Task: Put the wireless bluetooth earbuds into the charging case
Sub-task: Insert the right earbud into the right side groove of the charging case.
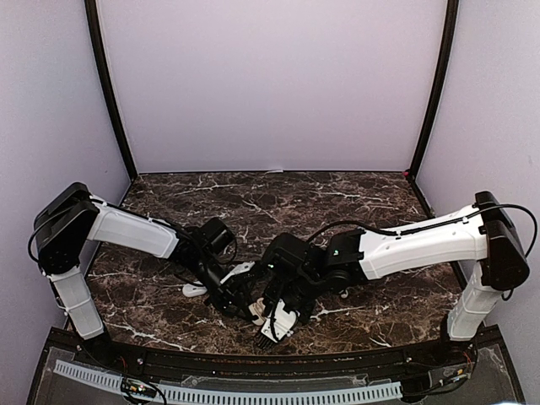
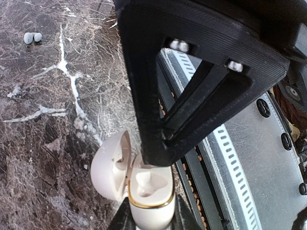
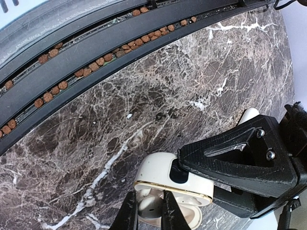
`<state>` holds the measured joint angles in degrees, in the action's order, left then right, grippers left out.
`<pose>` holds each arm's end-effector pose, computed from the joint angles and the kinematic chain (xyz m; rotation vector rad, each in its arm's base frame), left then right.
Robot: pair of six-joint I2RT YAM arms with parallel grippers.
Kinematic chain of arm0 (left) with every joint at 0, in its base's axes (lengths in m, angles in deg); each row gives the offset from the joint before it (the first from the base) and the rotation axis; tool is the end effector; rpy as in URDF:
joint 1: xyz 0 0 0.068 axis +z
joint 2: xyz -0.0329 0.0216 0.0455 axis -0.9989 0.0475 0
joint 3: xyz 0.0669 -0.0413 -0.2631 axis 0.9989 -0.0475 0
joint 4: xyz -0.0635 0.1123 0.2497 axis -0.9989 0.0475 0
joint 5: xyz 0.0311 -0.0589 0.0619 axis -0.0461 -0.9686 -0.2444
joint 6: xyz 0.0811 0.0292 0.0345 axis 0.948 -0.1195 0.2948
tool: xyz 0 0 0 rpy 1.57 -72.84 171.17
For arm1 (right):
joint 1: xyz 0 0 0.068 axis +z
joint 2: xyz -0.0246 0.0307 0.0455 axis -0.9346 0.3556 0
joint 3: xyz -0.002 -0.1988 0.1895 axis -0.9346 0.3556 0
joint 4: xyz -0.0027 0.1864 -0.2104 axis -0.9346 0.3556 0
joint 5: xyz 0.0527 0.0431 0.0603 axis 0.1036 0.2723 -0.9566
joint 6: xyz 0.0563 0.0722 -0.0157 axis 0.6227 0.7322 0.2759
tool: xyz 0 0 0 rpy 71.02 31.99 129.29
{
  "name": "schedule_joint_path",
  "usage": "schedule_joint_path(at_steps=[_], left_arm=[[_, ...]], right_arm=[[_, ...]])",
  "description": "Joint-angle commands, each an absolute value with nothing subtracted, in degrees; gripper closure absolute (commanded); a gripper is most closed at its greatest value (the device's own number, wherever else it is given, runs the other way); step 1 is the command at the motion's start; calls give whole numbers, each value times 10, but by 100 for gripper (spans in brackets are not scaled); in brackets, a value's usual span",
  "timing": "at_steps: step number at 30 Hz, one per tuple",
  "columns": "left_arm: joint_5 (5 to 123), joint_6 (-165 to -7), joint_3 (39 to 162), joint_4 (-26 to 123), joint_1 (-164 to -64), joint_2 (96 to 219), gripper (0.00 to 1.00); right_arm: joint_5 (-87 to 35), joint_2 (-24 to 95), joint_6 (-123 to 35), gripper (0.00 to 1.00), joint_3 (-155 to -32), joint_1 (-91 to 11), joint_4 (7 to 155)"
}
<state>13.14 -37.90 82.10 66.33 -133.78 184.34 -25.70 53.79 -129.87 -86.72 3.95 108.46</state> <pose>0.1883 -0.3027 0.1080 1.8528 1.6112 -1.4239 0.1078 0.3897 0.1595 -2.5198 0.5821 0.1198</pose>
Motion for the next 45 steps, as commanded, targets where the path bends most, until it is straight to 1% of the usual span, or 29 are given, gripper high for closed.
schedule_joint_path(at_steps=[1,9,14,17,22,27,31,35,41,45], left_arm=[[92,-380,818,625,-1341,1806,84],[91,-376,818,628,-1341,1807,85],[90,-374,817,630,-1341,1808,84],[89,-373,817,628,-1341,1809,85],[89,-372,816,628,-1342,1808,85],[90,-370,815,627,-1342,1807,85],[93,-372,808,612,-1341,1803,85],[93,-374,793,590,-1342,1793,85],[102,-384,771,556,-1342,1783,85],[112,-407,742,502,-1341,1768,85]], right_arm=[[-277,539,-1280,96,-872,40,1047],[-284,524,-1272,89,-862,34,1036],[-289,523,-1267,83,-864,32,1037],[-291,522,-1263,76,-864,31,1037],[-297,519,-1259,71,-865,29,1036],[-301,516,-1258,70,-867,27,1038],[-312,514,-1255,66,-869,27,1045],[-326,502,-1250,64,-863,25,1047],[-374,450,-1234,63,-836,12,1030],[-422,407,-1202,63,-800,-9,984]])
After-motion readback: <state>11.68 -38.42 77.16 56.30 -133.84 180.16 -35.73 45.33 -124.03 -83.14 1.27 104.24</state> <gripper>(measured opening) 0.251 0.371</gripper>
